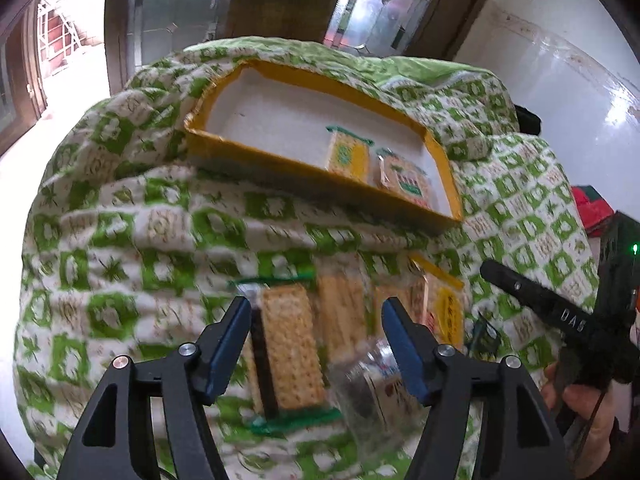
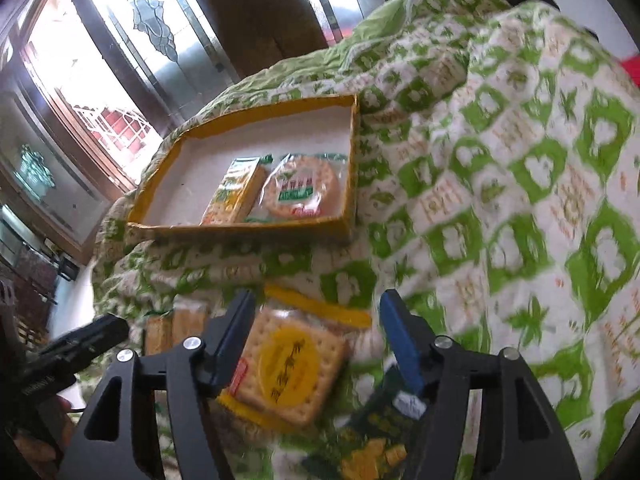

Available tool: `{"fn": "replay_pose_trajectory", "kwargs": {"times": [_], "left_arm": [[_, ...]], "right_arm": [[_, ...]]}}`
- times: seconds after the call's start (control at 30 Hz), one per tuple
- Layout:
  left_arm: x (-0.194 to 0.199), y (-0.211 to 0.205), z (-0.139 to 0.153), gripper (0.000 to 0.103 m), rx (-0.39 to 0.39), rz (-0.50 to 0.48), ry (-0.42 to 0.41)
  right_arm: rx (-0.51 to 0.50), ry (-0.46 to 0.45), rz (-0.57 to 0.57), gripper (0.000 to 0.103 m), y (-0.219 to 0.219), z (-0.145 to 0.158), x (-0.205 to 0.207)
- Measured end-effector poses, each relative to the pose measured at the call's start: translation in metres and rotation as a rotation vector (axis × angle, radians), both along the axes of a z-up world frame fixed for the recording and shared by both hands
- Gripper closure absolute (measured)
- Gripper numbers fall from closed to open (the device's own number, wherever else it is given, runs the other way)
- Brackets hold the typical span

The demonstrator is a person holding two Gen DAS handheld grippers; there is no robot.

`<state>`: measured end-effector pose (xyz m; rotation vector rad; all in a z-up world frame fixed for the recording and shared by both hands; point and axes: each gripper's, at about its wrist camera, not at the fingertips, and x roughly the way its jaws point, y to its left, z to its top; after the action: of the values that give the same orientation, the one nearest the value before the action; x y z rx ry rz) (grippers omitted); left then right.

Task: Organize snacks
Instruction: 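Withdraw both tools from the tray back over the remaining snacks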

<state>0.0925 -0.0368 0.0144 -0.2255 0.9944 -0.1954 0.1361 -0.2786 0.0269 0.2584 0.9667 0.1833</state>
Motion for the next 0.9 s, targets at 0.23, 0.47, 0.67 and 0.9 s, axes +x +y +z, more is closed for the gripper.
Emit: {"fn": "replay_pose_trajectory", "kwargs": {"times": [0.23,0.47,0.67,0.9], "left_arm": [[-0.017,-0.011,-0.006,0.032,-0.019,-0.019,0.016],[-0.024,-0.016,-0.011,0.028,-0.008,-0.018,0.030],[-0.039,-0.025,-0.012,0.020,-0.005,-0.024,0.024],[-0.050,-0.048,-0.019,0.020,0.022,-0.065,0.039]], "right_arm": [[0.010,0.010,-0.005,0.038,-0.006,0.000,-0.012],[0.004,0.022,-0.004,0.038,-0.005,-0.002,-0.015],[0.003,0.023,-0.006,0.029,-0.004,-0.003,-0.018],[0.007,0.037,-0.009,0.029,-0.004,-0.006,-0.017]]}}
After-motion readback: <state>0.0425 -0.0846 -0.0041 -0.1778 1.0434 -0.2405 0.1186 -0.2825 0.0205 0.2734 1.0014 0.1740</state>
